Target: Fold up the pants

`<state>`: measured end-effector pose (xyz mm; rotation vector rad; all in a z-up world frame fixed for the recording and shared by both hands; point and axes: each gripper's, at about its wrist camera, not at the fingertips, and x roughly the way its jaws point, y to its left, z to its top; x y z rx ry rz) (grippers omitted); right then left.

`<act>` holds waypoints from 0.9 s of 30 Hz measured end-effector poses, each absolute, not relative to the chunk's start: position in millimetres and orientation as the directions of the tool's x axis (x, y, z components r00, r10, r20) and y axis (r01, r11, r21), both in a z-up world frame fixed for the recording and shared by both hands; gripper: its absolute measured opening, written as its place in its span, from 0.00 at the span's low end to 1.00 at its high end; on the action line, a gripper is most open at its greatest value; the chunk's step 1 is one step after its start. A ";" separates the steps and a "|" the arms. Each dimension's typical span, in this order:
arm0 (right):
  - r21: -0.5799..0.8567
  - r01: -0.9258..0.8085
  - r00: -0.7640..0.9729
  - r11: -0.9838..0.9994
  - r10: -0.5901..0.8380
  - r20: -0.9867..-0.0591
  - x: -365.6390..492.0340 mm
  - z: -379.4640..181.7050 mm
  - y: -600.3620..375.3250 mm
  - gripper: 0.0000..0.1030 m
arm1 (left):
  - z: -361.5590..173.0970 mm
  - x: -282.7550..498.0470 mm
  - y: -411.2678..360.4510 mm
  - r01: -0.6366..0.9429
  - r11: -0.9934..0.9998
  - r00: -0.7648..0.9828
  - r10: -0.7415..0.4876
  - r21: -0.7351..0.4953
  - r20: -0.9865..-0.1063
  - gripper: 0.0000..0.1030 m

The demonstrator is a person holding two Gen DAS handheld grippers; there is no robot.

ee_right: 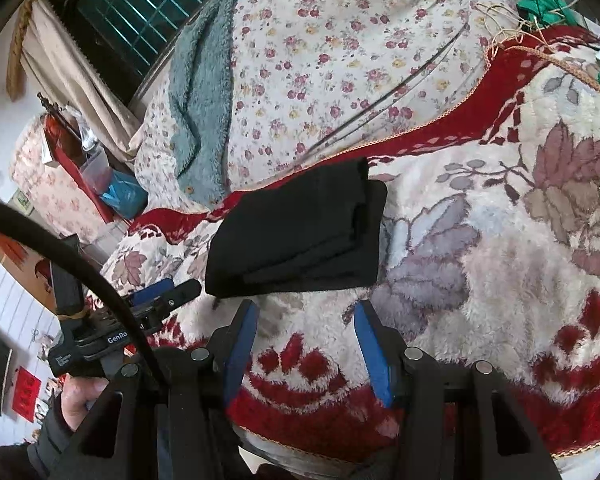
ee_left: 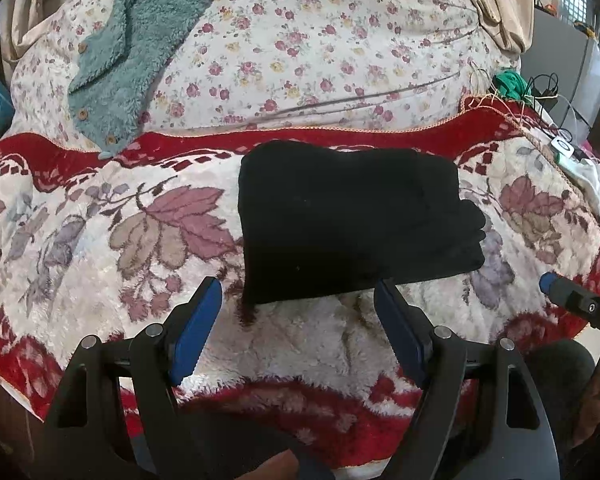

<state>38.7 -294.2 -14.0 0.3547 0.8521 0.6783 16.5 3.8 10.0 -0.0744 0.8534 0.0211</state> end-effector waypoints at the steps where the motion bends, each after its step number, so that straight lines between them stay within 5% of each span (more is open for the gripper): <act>1: 0.547 -0.401 0.467 0.735 0.678 -0.568 39.1 -14.5 -294.5 0.47 | 9.9 16.7 4.3 -0.048 0.997 0.658 -0.015 -0.062 -0.753 0.77; 27: 0.560 -0.405 0.406 0.723 0.690 -0.599 38.9 -19.4 -279.9 0.47 | 10.0 40.4 14.3 -0.101 0.990 0.633 -0.013 -0.099 -0.774 0.77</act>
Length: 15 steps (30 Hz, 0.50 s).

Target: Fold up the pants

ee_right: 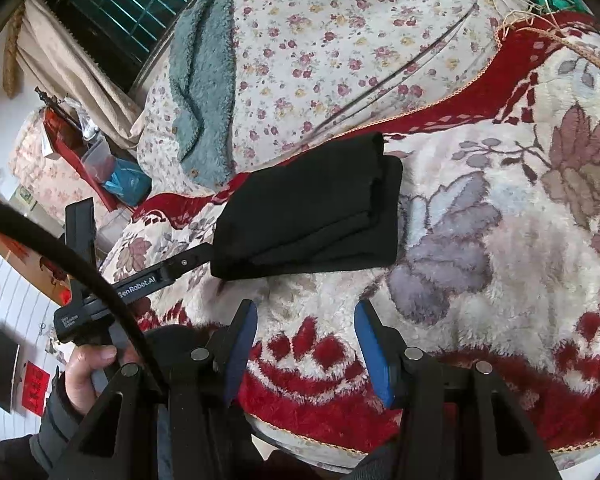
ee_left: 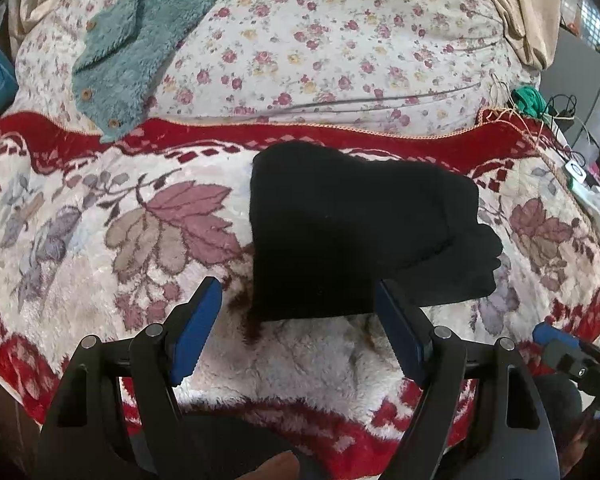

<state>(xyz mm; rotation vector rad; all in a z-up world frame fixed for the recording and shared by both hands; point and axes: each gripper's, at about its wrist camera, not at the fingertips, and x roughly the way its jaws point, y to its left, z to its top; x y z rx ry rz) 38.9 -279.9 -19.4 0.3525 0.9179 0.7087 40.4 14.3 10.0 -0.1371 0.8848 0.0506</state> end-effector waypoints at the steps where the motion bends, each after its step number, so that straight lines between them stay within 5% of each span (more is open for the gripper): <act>1: 0.560 -0.405 0.407 0.723 0.691 -0.598 39.0 -19.1 -280.2 0.47 | 10.7 40.8 12.5 -0.095 0.991 0.638 -0.016 -0.099 -0.769 0.77; 6: 0.577 -0.402 0.406 0.710 0.704 -0.583 39.8 -17.6 -283.1 0.47 | 11.9 42.8 1.2 -0.058 0.995 0.656 -0.024 -0.081 -0.755 0.77; 15: 0.565 -0.444 0.383 0.696 0.717 -0.582 36.5 -13.1 -277.7 0.47 | 22.8 45.2 4.9 -0.001 0.975 0.680 -0.163 -0.224 -0.715 0.77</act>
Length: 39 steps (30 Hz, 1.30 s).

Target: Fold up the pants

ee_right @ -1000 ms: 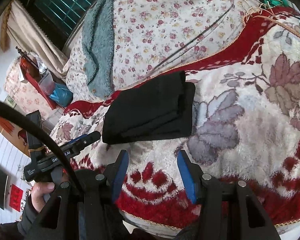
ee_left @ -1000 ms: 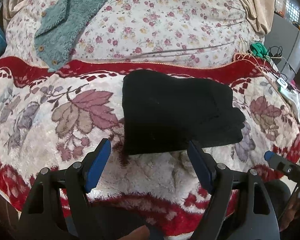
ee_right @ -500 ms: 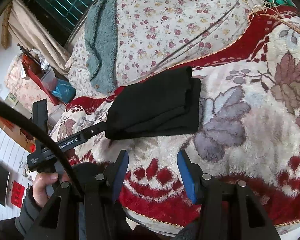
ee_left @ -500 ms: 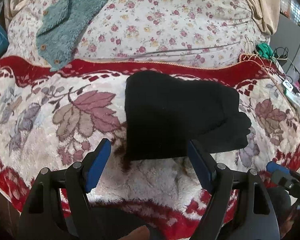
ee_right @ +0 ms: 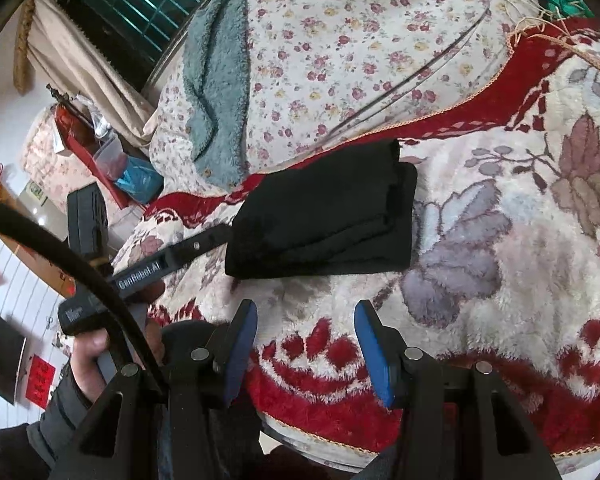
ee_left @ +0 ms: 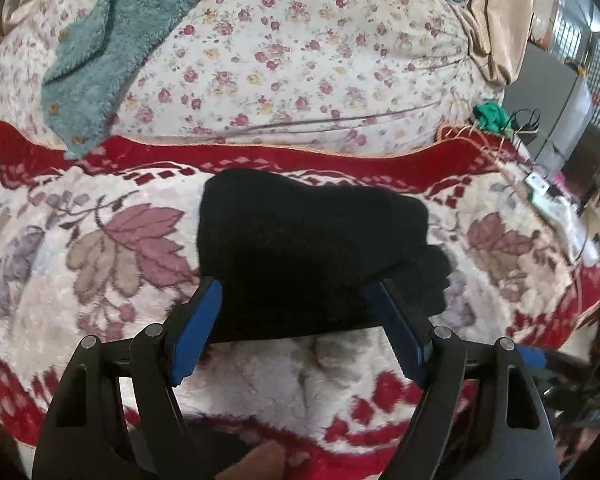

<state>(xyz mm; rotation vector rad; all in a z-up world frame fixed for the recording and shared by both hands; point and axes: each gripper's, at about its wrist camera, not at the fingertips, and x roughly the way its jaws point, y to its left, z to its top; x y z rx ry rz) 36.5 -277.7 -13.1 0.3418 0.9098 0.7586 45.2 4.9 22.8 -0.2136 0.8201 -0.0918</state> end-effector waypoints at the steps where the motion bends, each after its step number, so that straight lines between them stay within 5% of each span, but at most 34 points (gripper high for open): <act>1: 0.564 -0.447 0.379 0.694 0.718 -0.584 36.3 -13.1 -277.6 0.47 | 23.1 46.2 4.3 -0.003 0.974 0.677 -0.166 -0.228 -0.717 0.77; 10: 0.567 -0.448 0.366 0.691 0.720 -0.589 36.4 -15.4 -274.7 0.47 | 25.6 46.8 10.1 0.012 0.964 0.676 -0.203 -0.265 -0.708 0.77; 27: 0.515 -0.474 0.370 0.714 0.692 -0.619 36.7 -8.6 -259.4 0.47 | 8.3 61.9 59.6 -0.088 0.821 0.657 -0.378 -0.565 -0.652 0.83; 35: 0.504 -0.454 0.373 0.735 0.670 -0.641 38.9 -10.4 -258.4 0.47 | 12.5 44.5 0.2 0.050 0.962 0.670 -0.232 -0.270 -0.705 0.83; 39: 0.491 -0.400 0.366 0.774 0.626 -0.688 33.8 18.1 -262.0 0.47 | 6.5 48.0 -3.9 0.059 0.973 0.664 -0.206 -0.225 -0.718 0.83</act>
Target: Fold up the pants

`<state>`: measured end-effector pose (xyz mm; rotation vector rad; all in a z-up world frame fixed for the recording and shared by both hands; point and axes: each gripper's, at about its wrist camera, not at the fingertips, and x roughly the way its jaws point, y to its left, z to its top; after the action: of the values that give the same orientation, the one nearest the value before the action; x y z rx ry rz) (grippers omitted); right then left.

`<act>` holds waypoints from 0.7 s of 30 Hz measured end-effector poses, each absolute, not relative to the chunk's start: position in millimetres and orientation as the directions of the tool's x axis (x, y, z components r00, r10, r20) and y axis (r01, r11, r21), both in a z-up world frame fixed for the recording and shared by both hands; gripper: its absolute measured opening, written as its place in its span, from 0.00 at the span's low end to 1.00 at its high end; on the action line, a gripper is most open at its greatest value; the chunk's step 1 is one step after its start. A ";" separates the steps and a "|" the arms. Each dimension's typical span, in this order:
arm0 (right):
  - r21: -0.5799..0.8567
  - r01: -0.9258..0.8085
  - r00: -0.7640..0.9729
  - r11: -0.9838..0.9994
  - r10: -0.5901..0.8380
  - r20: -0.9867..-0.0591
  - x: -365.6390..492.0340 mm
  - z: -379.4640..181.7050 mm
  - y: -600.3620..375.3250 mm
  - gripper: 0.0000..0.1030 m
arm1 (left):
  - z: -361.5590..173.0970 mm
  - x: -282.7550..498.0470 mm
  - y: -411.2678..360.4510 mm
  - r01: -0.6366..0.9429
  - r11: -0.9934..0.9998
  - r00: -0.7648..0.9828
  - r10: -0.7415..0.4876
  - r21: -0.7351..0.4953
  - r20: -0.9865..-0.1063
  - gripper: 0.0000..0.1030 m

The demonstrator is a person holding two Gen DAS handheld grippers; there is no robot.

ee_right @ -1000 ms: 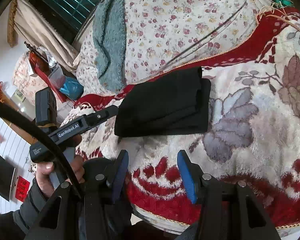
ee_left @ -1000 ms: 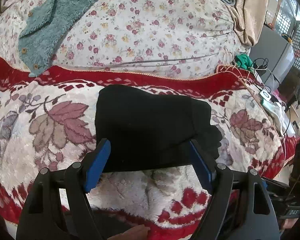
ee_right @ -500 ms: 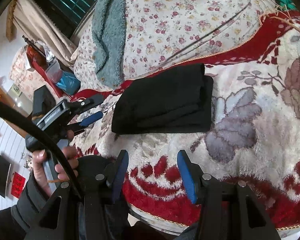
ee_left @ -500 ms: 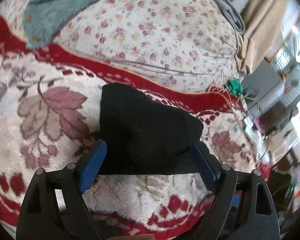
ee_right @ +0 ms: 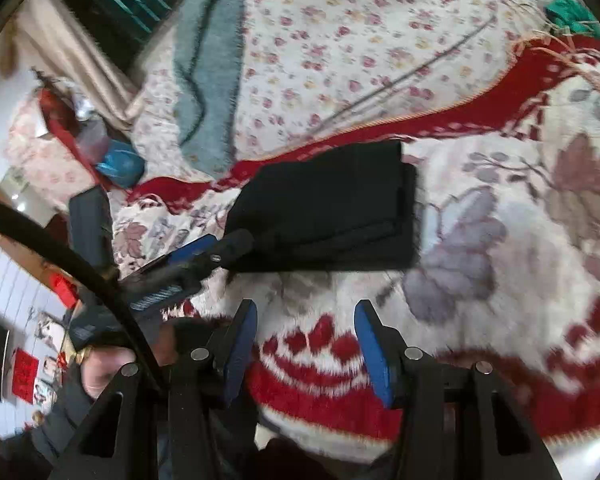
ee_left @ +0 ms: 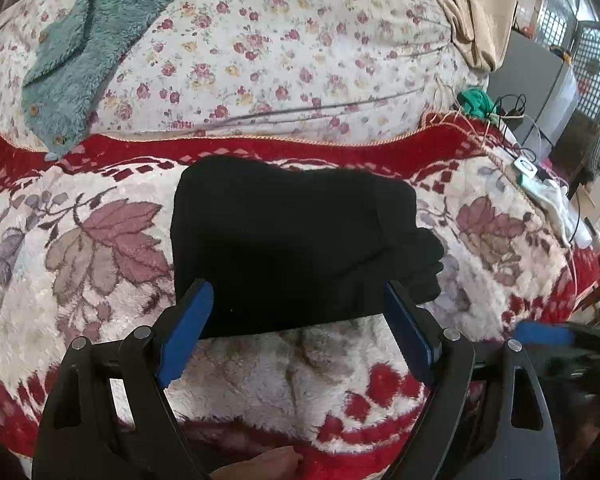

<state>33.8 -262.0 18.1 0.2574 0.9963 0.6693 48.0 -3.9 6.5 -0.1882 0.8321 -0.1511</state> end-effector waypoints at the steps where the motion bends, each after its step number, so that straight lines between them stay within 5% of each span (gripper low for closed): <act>1: 0.485 -0.389 0.357 0.784 0.613 -0.705 31.2 26.4 -262.0 0.47 | 5.7 49.5 -1.9 0.055 0.971 0.661 -0.211 -0.234 -0.720 0.83; 7: 0.572 -0.461 0.377 0.678 0.734 -0.565 19.6 41.7 -253.7 0.50 | 4.2 51.3 9.8 0.010 0.959 0.653 -0.222 -0.284 -0.724 0.83; 13: 0.518 -0.379 0.367 0.767 0.639 -0.676 45.8 -13.8 -228.7 0.50 | 3.3 49.3 1.4 0.014 0.971 0.641 -0.193 -0.241 -0.743 0.83; 21: 0.570 -0.396 0.399 0.720 0.694 -0.600 48.2 -14.6 -246.6 0.50 | 2.1 41.8 -16.4 0.008 0.996 0.661 -0.074 -0.092 -0.747 0.83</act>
<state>48.2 -246.6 -14.6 0.3643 0.9287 0.7089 41.8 -16.4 2.1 -0.0828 0.8476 -0.0467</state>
